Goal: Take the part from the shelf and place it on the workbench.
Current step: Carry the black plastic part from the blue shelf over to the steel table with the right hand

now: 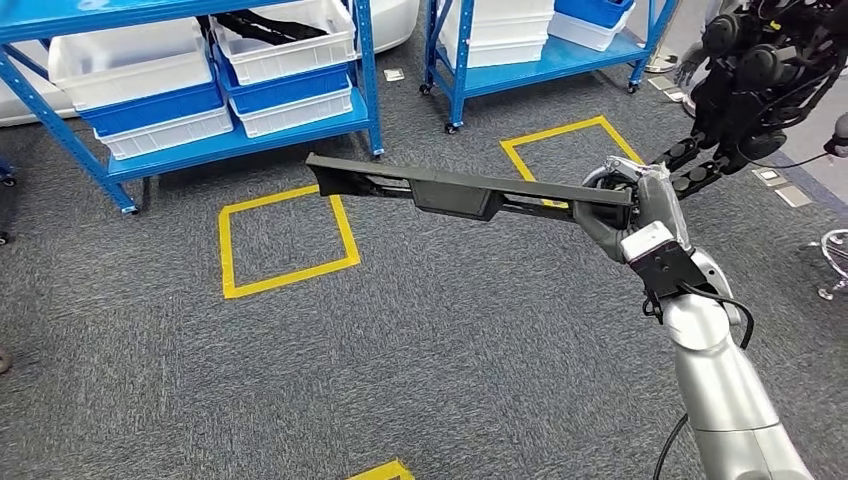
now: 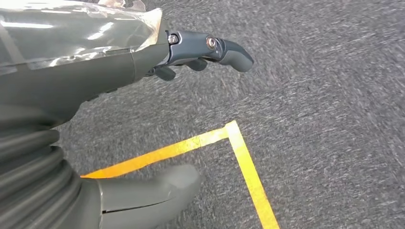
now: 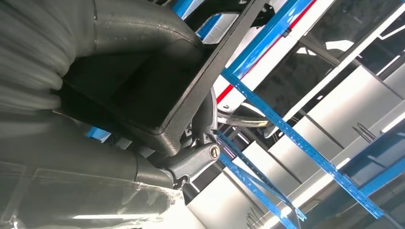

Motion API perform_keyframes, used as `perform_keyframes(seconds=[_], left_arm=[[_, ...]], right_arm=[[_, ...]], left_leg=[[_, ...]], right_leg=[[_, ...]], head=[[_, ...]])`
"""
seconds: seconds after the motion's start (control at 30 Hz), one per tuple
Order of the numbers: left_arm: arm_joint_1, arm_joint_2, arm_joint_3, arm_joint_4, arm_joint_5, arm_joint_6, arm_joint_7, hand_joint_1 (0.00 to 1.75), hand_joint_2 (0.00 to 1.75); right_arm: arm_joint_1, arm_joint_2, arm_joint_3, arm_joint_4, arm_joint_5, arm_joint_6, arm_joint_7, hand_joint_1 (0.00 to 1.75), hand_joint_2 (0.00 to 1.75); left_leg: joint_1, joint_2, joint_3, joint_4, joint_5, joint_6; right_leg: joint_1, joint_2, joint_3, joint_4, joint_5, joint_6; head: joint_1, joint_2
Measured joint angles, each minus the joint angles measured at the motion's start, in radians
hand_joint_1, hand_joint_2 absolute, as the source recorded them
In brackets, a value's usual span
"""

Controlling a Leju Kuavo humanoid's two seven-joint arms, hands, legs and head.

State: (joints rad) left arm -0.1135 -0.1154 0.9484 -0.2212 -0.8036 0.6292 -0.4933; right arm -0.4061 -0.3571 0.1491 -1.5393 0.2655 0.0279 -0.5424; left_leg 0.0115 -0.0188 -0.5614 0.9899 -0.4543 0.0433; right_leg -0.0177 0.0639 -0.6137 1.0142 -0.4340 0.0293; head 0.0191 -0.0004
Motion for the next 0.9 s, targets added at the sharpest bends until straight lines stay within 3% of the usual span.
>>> perform_keyframes(seconds=[0.03,0.1,0.17,0.2,0.27,0.33,0.37,0.43,0.5,0.57,0.63,0.67,0.7,0.77,0.83,0.9], left_arm=[[0.0,0.0,0.0,0.0,0.0,0.001,-0.001,0.0,1.75],[0.001,0.0,0.0,0.0,0.0,0.001,-0.001,0.0,1.75],[0.003,-0.001,0.001,0.001,0.0,0.001,-0.001,0.0,1.75],[0.003,-0.002,0.001,0.001,0.0,0.001,-0.001,0.0,1.75],[0.004,-0.004,0.001,0.001,0.0,0.002,-0.001,0.0,1.75],[0.003,-0.004,0.001,0.002,0.0,0.002,-0.001,0.0,1.75],[0.003,-0.004,0.001,0.002,0.0,0.002,-0.001,0.0,1.75],[0.004,-0.004,0.001,0.002,0.0,0.003,-0.001,0.0,1.75],[0.003,-0.003,0.001,0.002,0.0,0.004,-0.002,0.0,1.75],[0.005,-0.003,0.001,0.002,0.0,0.005,-0.002,0.0,1.75],[0.008,-0.003,0.001,0.003,0.0,0.005,-0.003,0.0,1.75],[0.008,-0.003,0.001,0.003,0.0,0.005,-0.003,0.0,1.75],[0.009,-0.003,0.001,0.003,0.001,0.005,-0.004,0.0,1.75],[0.009,-0.003,0.001,0.003,0.001,0.005,-0.005,0.0,1.75],[0.009,-0.001,0.002,0.003,0.002,0.005,-0.006,0.0,1.75],[0.008,0.001,0.002,0.003,0.002,0.005,-0.008,0.0,1.75]], right_arm=[[-0.002,-0.002,0.0,0.0,-0.001,0.0,0.0,1.75,1.75],[-0.003,-0.002,0.002,0.002,-0.002,0.0,0.0,1.75,1.75],[-0.002,-0.001,0.004,0.005,-0.003,0.0,0.0,1.75,1.75],[-0.001,0.0,0.005,0.006,-0.003,0.0,0.0,1.75,1.75],[-0.001,-0.001,0.005,0.008,-0.004,0.0,0.0,1.75,1.75],[-0.004,-0.001,0.005,0.008,-0.004,0.0,0.0,1.75,1.75],[-0.004,-0.001,0.006,0.008,-0.005,0.0,0.0,1.75,1.75],[-0.004,-0.001,0.006,0.009,-0.005,0.0,0.001,1.75,1.75],[-0.004,-0.001,0.006,0.009,-0.005,0.0,0.001,1.75,1.75],[-0.006,0.001,0.007,0.01,-0.005,0.0,0.001,1.75,1.75],[-0.006,0.004,0.008,0.01,-0.005,0.0,0.001,1.75,1.75],[-0.005,0.005,0.009,0.01,-0.005,0.0,0.001,1.75,1.75],[-0.005,0.005,0.009,0.01,-0.005,0.0,0.001,1.75,1.75],[-0.005,0.006,0.009,0.01,-0.005,0.0,0.001,1.75,1.75],[-0.006,0.007,0.009,0.01,-0.005,0.0,0.001,1.75,1.75],[-0.008,0.008,0.009,0.01,-0.005,0.0,0.001,1.75,1.75]], left_leg=[[0.001,0.01,0.001,-0.008,0.006,0.007],[-0.001,0.028,-0.002,-0.011,0.01,0.013],[-0.003,0.046,-0.004,-0.011,0.01,0.013],[-0.004,0.054,-0.004,-0.01,0.009,0.013],[-0.005,0.07,-0.004,-0.006,0.007,0.01],[-0.012,0.082,-0.004,0.0,0.002,0.001],[-0.016,0.088,-0.005,0.003,0.001,-0.003],[-0.019,0.1,-0.006,0.004,0.0,-0.009],[-0.013,0.082,-0.013,0.023,-0.018,-0.02],[-0.008,0.041,-0.055,0.115,-0.079,-0.032],[-0.006,0.022,-0.12,0.252,-0.142,-0.037],[-0.005,0.021,-0.141,0.293,-0.151,-0.037],[-0.005,0.02,-0.146,0.3,-0.141,-0.035],[-0.004,0.008,-0.098,0.2,-0.074,-0.027],[-0.003,-0.026,-0.032,0.067,-0.018,-0.015],[-0.005,-0.04,-0.008,0.018,-0.009,-0.007]], right_leg=[[0.002,-0.016,-0.021,0.039,-0.02,-0.002],[0.0,-0.045,-0.085,0.173,-0.078,-0.011],[-0.002,-0.053,-0.125,0.269,-0.108,-0.007],[-0.002,-0.055,-0.116,0.26,-0.101,0.0],[-0.003,-0.076,-0.041,0.13,-0.054,0.015],[0.003,-0.105,0.029,0.008,-0.021,0.014],[0.006,-0.111,0.041,-0.018,-0.016,0.009],[0.007,-0.095,0.039,-0.021,-0.014,-0.003],[-0.002,-0.08,0.038,-0.022,-0.009,-0.015],[-0.007,-0.066,0.037,-0.023,-0.004,-0.028],[-0.005,-0.051,0.034,-0.023,-0.003,-0.034],[-0.004,-0.041,0.033,-0.023,-0.002,-0.035],[-0.003,-0.032,0.033,-0.023,-0.001,-0.036],[-0.002,-0.012,0.035,-0.022,-0.001,-0.036],[0.001,0.006,0.035,-0.021,0.0,-0.033],[0.002,0.021,0.029,-0.021,0.005,-0.024]], head=[[0.002,0.0],[0.008,0.0],[0.01,0.0],[0.01,0.0],[0.012,0.0],[0.014,0.0],[0.015,0.0],[0.014,0.0],[0.013,0.0],[0.011,0.0],[0.009,0.0],[0.008,0.0],[0.008,0.0],[0.006,0.0],[0.005,0.0],[0.005,0.0]])
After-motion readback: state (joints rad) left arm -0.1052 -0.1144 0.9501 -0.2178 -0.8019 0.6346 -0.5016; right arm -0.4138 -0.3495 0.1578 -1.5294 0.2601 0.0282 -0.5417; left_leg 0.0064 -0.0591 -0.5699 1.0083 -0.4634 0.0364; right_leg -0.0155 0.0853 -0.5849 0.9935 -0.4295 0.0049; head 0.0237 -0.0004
